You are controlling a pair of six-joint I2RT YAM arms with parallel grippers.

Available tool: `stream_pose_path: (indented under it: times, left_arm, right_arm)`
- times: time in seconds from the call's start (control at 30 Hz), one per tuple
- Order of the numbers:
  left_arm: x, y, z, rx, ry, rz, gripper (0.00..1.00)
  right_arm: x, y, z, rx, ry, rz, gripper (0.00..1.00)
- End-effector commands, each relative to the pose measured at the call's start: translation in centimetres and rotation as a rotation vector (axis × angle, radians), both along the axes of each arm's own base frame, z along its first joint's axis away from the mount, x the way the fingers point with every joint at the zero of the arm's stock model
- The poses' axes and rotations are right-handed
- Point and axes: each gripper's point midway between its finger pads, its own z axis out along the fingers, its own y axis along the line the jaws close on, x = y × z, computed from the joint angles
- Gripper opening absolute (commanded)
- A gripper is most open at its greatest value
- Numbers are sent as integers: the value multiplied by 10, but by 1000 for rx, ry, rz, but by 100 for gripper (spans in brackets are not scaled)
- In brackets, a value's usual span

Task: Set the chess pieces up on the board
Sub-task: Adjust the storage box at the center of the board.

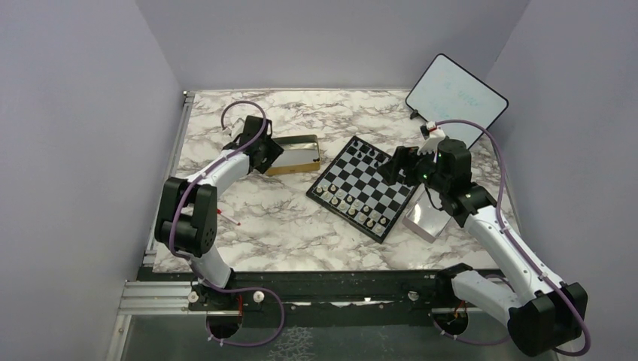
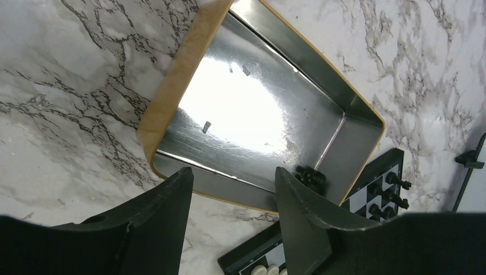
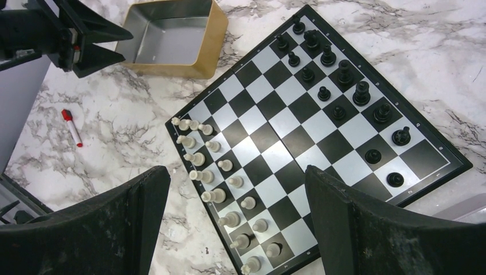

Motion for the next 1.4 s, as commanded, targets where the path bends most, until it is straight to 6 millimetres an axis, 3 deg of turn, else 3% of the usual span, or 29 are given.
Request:
stream_pose_path:
  times: [0.0, 0.3, 0.5, 0.67, 0.8, 1.0, 1.2, 1.37]
  left_arm:
    - [4, 3, -17, -7, 23, 112, 54]
    - [-2, 11, -37, 42, 80, 143, 51]
    - [7, 22, -5, 42, 26, 249, 51]
    - [-15, 26, 15, 62, 106, 356, 52]
    - [-35, 19, 9, 23, 124, 383, 55]
    - [-45, 12, -15, 20, 187, 388, 56]
    - [-40, 9, -40, 50, 219, 385, 54]
    - [-29, 12, -46, 64, 203, 404, 50]
  right_arm:
    - [-1, -5, 6, -18, -35, -11, 92]
    - [0, -2, 8, 6, -29, -11, 92]
    - [1, -3, 6, 7, -30, -17, 92]
    - [1, -3, 3, 4, -24, -16, 92]
    - [-2, -3, -4, 4, -13, -12, 92]
    - [-3, -4, -2, 2, -16, -14, 92]
    - [-4, -4, -1, 1, -14, -17, 92]
    - [-5, -6, -3, -12, -8, -16, 92]
